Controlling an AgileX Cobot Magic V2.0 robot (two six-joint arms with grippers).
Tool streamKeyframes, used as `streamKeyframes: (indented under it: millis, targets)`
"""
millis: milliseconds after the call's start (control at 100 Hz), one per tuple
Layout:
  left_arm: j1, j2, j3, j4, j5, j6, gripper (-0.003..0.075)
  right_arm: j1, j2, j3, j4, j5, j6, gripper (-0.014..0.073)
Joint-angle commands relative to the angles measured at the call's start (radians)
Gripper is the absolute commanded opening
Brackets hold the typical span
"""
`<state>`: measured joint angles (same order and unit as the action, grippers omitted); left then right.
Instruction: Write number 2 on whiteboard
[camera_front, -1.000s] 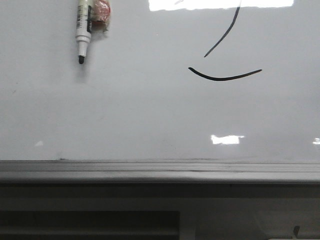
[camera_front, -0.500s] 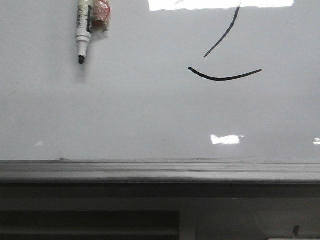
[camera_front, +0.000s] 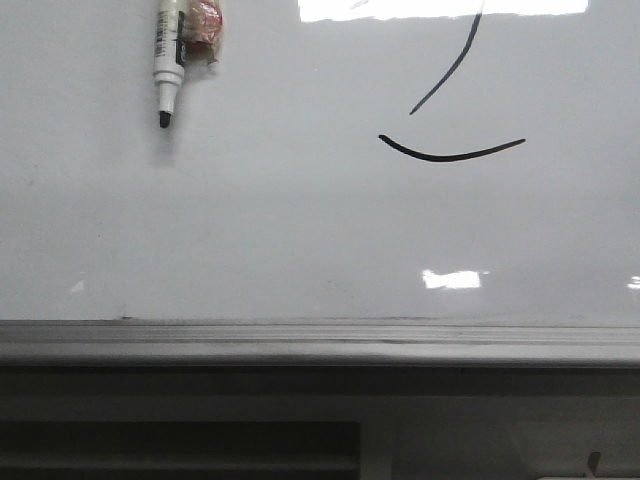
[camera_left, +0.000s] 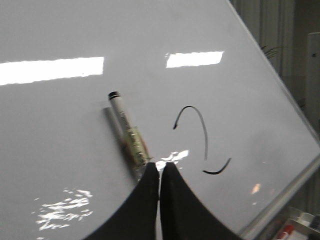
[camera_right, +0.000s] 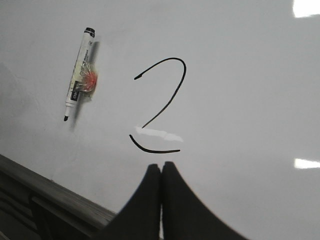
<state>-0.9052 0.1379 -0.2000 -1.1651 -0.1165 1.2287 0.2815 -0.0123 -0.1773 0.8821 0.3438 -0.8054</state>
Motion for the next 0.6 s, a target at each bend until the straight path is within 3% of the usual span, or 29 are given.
streamKeyframes:
  millis: [0, 120, 190, 390, 590]
  targets:
    - [0.117, 0.045, -0.011, 0.225, -0.025, -0.264, -0.002, -0.008, -0.005, -0.026, 0.024, -0.055, -0.011, -0.0055]
    - [0.344, 0.05, 0.01, 0.609, 0.032, -0.66, -0.002, -0.008, -0.005, -0.026, 0.024, -0.055, -0.011, -0.0055]
    - [0.453, 0.044, 0.017, 0.748, 0.05, -0.821, -0.002, -0.008, -0.005, -0.026, 0.024, -0.055, -0.011, -0.0055]
    - [0.672, -0.036, 0.064, 0.938, 0.047, -0.976, -0.002, -0.008, -0.005, -0.026, 0.024, -0.055, -0.011, -0.0055]
    - [0.819, -0.135, 0.152, 1.0, 0.048, -1.081, -0.002, -0.008, -0.005, -0.026, 0.024, -0.055, -0.011, -0.0055]
